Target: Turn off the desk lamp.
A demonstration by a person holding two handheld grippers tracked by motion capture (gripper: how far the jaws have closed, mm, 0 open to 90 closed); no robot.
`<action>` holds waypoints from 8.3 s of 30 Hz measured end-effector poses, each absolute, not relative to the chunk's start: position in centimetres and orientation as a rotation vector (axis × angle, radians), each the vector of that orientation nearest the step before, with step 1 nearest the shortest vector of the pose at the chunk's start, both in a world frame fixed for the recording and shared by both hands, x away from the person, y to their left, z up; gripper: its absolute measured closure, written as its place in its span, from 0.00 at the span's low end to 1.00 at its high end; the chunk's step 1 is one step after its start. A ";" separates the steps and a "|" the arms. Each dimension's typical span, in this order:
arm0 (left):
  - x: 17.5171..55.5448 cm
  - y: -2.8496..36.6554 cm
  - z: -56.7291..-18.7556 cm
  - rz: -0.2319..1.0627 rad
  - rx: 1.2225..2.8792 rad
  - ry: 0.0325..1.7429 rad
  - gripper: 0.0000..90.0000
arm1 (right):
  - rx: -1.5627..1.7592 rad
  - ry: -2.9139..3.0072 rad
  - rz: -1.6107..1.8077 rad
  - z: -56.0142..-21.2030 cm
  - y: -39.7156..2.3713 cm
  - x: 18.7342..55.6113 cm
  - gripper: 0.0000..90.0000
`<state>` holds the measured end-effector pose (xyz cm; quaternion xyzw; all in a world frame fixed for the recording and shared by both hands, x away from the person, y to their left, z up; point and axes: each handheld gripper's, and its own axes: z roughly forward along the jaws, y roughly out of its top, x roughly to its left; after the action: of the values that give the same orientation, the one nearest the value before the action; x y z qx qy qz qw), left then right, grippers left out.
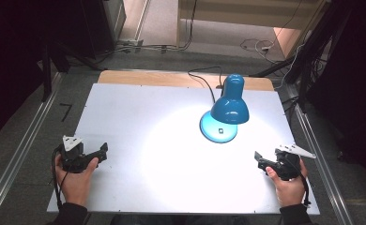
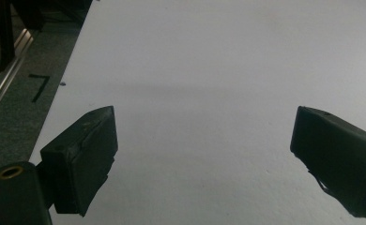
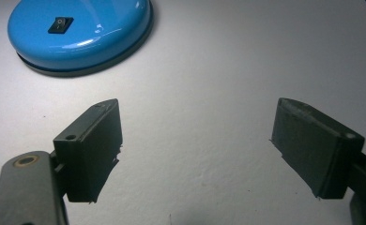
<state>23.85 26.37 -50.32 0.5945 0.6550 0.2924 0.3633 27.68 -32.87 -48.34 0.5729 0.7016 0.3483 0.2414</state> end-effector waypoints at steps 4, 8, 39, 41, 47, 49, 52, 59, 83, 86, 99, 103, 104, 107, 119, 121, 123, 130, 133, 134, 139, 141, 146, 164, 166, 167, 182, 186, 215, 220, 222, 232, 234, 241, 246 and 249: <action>23.9 26.4 -50.3 0.752 1.529 1.687 0.09 | 1.560 1.924 0.955 -48.3 -32.6 27.8 0.18; 23.8 26.4 -50.3 0.751 1.531 1.686 0.09 | 1.561 1.935 0.953 -48.4 -32.4 28.0 0.18; 23.8 26.3 -50.4 0.752 1.538 1.689 0.09 | 1.502 1.990 1.050 -48.4 -30.0 29.5 0.20; 23.8 26.3 -50.4 0.749 1.539 1.691 0.09 | 1.500 1.993 1.051 -48.5 -29.9 29.7 0.20; 23.8 26.4 -50.4 0.750 1.538 1.689 0.09 | 1.511 1.987 1.067 -48.6 -29.8 30.1 0.21; 23.8 26.4 -50.5 0.749 1.538 1.689 0.09 | 1.512 1.989 1.072 -48.6 -29.7 30.2 0.21; 23.8 26.3 -50.4 0.749 1.538 1.690 0.09 | 1.512 1.990 1.083 -48.7 -29.5 30.4 0.21; 23.9 26.3 -50.5 0.748 1.536 1.690 0.09 | 1.500 2.003 1.110 -48.7 -28.8 30.9 0.22; 23.8 26.4 -50.5 0.747 1.536 1.688 0.09 | 1.473 2.010 1.125 -48.6 -26.6 32.4 0.30; 23.8 26.4 -50.5 0.748 1.537 1.687 0.09 | 1.472 2.008 1.128 -48.6 -26.5 32.5 0.32; 23.8 26.4 -50.5 0.752 1.536 1.687 0.12 | 1.434 2.010 1.136 -48.8 -25.7 33.2 0.54; 23.8 26.5 -50.5 0.753 1.537 1.689 0.12 | 1.412 2.006 1.167 -48.9 -25.5 33.3 0.76; 23.8 26.5 -50.5 0.754 1.536 1.689 0.12 | 1.397 2.004 1.175 -48.9 -25.4 33.4 0.83; 23.8 26.4 -50.5 0.753 1.535 1.687 0.12 | 1.385 2.007 1.206 -49.0 -25.1 33.5 0.97; 23.8 26.5 -50.4 0.750 1.527 1.684 0.12 | 1.367 2.037 1.218 -49.7 -23.3 34.8 0.98; 23.8 26.5 -50.5 0.747 1.532 1.684 0.12 | 1.364 2.042 1.220 -49.8 -23.1 35.0 0.98; 23.8 26.5 -50.5 0.748 1.532 1.683 0.12 | 1.373 2.044 1.226 -49.8 -22.9 35.1 0.98; 23.8 26.5 -50.5 0.747 1.525 1.683 0.12 | 1.377 2.050 1.224 -50.0 -22.3 35.5 0.98; 23.8 26.6 -50.4 0.747 1.525 1.682 0.12 | 1.374 2.055 1.216 -50.1 -22.1 35.7 0.98; 23.8 26.6 -50.4 0.747 1.525 1.682 0.12 | 1.376 2.058 1.210 -50.2 -22.1 35.7 0.98; 23.7 26.6 -50.4 0.747 1.526 1.679 0.12 | 1.373 2.053 1.214 -50.3 -22.0 35.9 0.98; 23.7 26.6 -50.4 0.749 1.526 1.678 0.12 | 1.374 2.052 1.219 -50.3 -22.1 36.0 0.98; 23.7 26.6 -50.4 0.749 1.525 1.678 0.12 | 1.362 2.052 1.214 -50.3 -22.0 36.1 0.98; 23.7 26.7 -50.4 0.747 1.527 1.678 0.12 | 1.391 2.008 1.220 -50.7 -22.2 37.4 0.98; 23.7 26.7 -50.4 0.746 1.521 1.677 0.12 | 1.400 2.006 1.221 -50.7 -22.4 37.4 0.98; 23.7 26.7 -50.4 0.747 1.522 1.677 0.13 | 1.403 1.999 1.227 -50.6 -22.5 37.4 0.98; 23.6 26.7 -50.4 0.746 1.515 1.680 0.13 | 1.419 1.966 1.251 -50.1 -23.8 37.6 0.91; 23.6 26.7 -50.4 0.747 1.517 1.678 0.13 | 1.438 1.958 1.263 -50.1 -24.2 37.7 0.81; 23.6 26.7 -50.4 0.744 1.517 1.678 0.13 | 1.513 1.926 1.243 -49.9 -25.6 38.2 0.36; 23.6 26.7 -50.4 0.744 1.517 1.676 0.13 | 1.521 1.927 1.245 -49.9 -25.7 38.2 0.35; 23.6 26.7 -50.3 0.745 1.517 1.676 0.13 | 1.521 1.926 1.244 -49.8 -25.8 38.2 0.35; 23.6 26.7 -50.3 0.744 1.517 1.676 0.13 | 1.526 1.922 1.243 -49.7 -26.0 38.2 0.33; 23.6 26.7 -50.4 0.745 1.517 1.676 0.13 | 1.529 1.921 1.244 -49.7 -26.0 38.2 0.33; 23.6 26.7 -50.3 0.745 1.518 1.675 0.13 | 1.534 1.911 1.240 -49.6 -26.3 38.2 0.32; 23.6 26.7 -50.3 0.746 1.516 1.675 0.13 | 1.538 1.912 1.237 -49.5 -26.5 38.2 0.31; 23.6 26.7 -50.3 0.744 1.517 1.674 0.13 | 1.542 1.909 1.235 -49.4 -26.7 38.1 0.31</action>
<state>23.61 26.69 -50.33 0.5919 0.6533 0.2904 0.3722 38.13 -26.65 -49.39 0.5503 0.6814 0.4410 0.1959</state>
